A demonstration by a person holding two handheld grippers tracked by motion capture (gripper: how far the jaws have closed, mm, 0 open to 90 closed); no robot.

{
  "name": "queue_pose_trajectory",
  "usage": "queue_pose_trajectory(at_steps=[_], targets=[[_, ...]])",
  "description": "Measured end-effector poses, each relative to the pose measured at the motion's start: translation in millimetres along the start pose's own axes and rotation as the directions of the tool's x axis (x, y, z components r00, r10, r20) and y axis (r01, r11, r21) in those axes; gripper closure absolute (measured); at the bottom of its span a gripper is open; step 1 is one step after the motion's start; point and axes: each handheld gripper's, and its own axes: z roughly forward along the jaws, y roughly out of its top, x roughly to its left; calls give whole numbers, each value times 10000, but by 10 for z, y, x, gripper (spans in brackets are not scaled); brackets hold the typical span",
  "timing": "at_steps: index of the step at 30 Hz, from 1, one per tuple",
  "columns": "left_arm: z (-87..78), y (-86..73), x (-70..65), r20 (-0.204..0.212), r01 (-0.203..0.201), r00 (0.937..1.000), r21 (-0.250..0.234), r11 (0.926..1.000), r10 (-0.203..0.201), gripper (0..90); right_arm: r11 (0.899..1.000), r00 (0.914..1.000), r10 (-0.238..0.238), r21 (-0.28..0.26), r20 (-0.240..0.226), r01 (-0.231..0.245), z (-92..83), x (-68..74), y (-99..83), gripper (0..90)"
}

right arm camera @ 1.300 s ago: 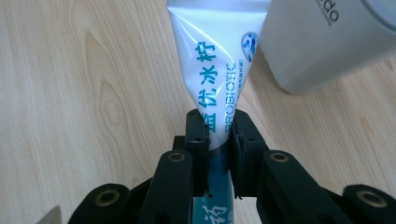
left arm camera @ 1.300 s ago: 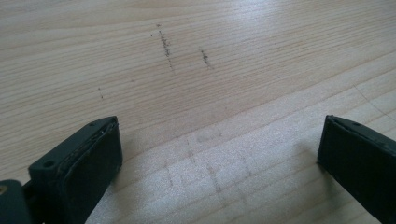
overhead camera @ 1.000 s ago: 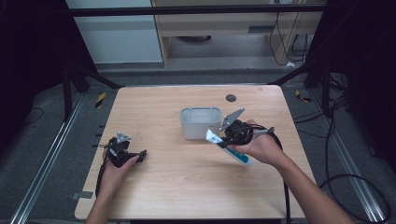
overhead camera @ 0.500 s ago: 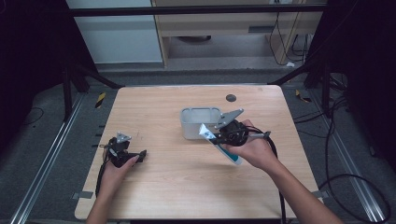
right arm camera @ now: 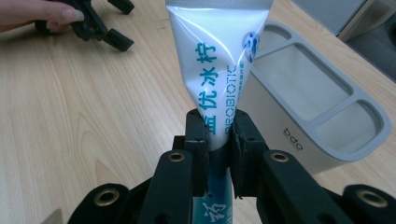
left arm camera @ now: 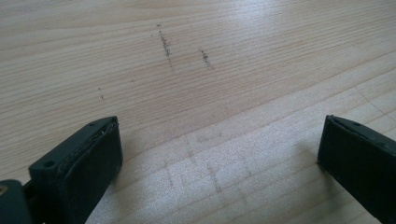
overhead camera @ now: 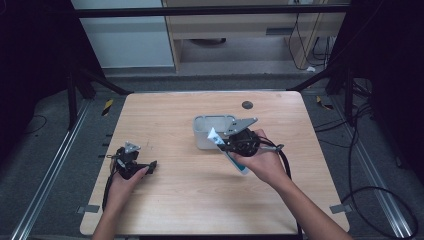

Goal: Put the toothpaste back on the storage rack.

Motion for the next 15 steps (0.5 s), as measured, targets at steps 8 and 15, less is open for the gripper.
queue_pose_trajectory(at_steps=[8, 15], targets=[[0, 0, 0, 0, 0, 10000, 1, 10000, 0, 0, 9973, 9975, 463, -586, 532, -431, 41, 38, 63, 792], [0, 0, 0, 0, -4, 10000, 2, 10000, 4, 0, 9927, 9933, 755, -1005, 875, -666, 50, 84, 116, 792]])
